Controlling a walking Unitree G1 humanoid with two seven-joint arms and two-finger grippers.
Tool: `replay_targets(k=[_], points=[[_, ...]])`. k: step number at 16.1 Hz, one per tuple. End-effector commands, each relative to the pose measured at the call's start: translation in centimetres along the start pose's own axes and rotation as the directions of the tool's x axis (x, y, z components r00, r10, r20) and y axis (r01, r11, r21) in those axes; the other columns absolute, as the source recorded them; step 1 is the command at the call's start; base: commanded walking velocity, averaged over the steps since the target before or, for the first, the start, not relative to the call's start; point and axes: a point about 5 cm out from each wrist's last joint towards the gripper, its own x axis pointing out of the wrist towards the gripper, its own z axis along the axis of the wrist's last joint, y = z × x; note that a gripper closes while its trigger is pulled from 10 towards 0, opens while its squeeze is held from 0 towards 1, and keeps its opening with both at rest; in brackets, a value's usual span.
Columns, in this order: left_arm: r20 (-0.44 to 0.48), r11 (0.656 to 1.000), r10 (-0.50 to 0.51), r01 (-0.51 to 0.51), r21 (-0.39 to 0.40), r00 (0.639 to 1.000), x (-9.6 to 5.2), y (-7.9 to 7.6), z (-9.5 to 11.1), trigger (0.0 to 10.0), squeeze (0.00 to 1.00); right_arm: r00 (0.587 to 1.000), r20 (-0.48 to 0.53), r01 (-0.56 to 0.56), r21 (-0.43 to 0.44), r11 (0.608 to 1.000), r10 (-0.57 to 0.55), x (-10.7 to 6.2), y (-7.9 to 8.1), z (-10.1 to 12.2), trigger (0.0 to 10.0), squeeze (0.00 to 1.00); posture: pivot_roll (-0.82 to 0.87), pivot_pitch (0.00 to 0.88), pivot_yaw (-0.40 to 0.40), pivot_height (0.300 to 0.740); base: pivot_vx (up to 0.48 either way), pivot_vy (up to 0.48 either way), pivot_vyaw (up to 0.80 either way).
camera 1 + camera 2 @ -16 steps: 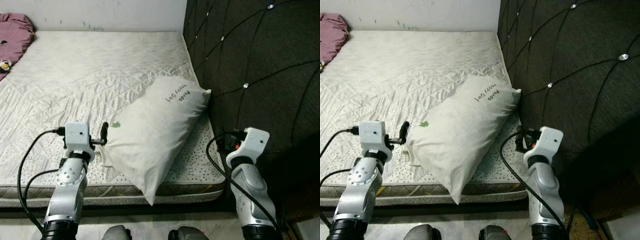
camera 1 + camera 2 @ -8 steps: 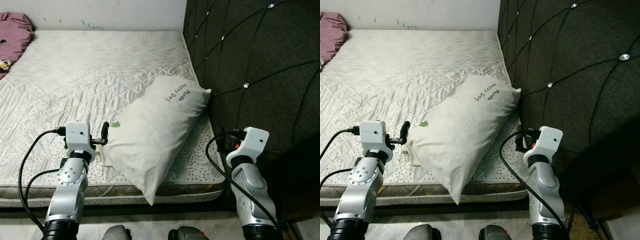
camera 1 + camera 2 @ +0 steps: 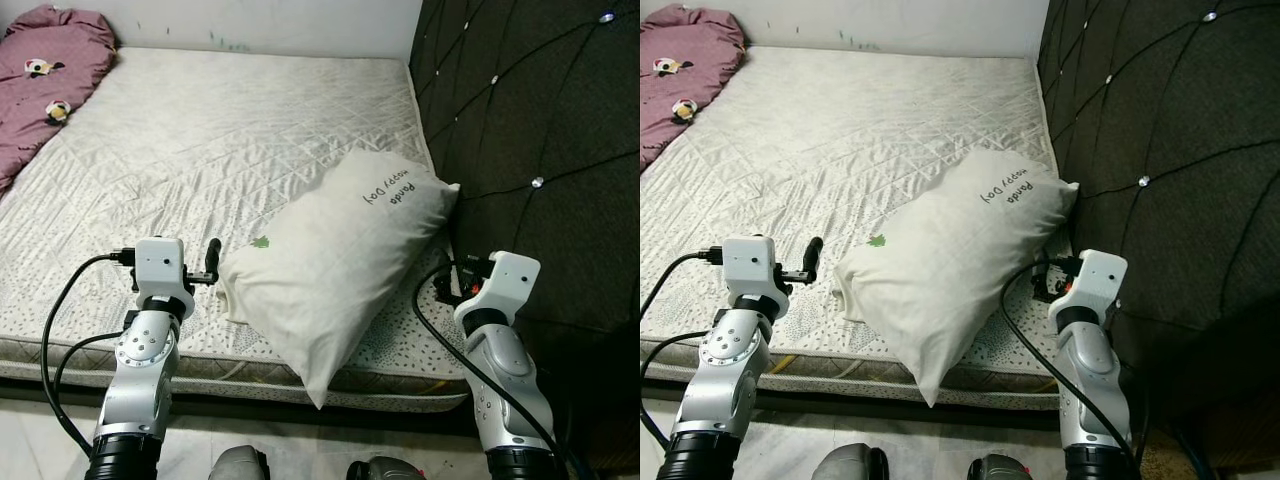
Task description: Clean up the room
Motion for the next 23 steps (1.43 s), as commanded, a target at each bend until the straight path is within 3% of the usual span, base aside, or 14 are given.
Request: replay_targets(k=[1, 12, 14, 18, 23], points=[[-0.007, 1.000, 0.000, 0.000, -0.002, 1.000, 0.00, 0.01, -0.10, 10.0, 0.00, 1.000, 0.015, 0.011, 0.006, 1.000, -0.011, -0.07, -0.16, 0.36, 10.0, 0.00, 0.00, 0.049, 0.011, 0.740, 0.000, 0.000, 0.00], [0.002, 0.999, -0.019, 0.019, -0.038, 1.000, 0.13, -0.49, -0.10, 10.0, 0.00, 1.000, 0.010, 0.021, 0.003, 1.000, -0.021, 0.07, -0.46, 0.32, 10.0, 0.00, 0.00, 0.040, 0.004, 0.740, 0.000, 0.418, 0.00], [0.031, 1.000, -0.021, 0.021, -0.010, 0.999, -0.02, -0.55, 0.09, 10.0, 0.00, 1.000, 0.011, 0.021, 0.005, 1.000, -0.021, 0.20, -0.39, 0.43, 10.0, 0.00, 0.00, 0.039, 0.002, 0.740, 0.000, 0.000, 0.00], [0.040, 0.998, -0.052, 0.053, -0.026, 0.998, -0.03, -0.78, 0.35, 10.0, 0.00, 1.000, 0.014, 0.019, 0.004, 1.000, -0.019, 0.35, -0.28, 0.53, 10.0, 0.00, 0.00, 0.043, 0.005, 0.740, 0.000, 0.000, -0.31], [0.028, 1.000, -0.010, 0.009, 0.023, 1.000, -0.35, -0.51, 0.56, 10.0, 0.00, 0.999, 0.027, 0.020, 0.003, 1.000, -0.020, 0.41, -0.21, 0.91, 10.0, 0.00, 0.00, 0.083, 0.018, 0.740, 0.000, 0.000, 0.00]])
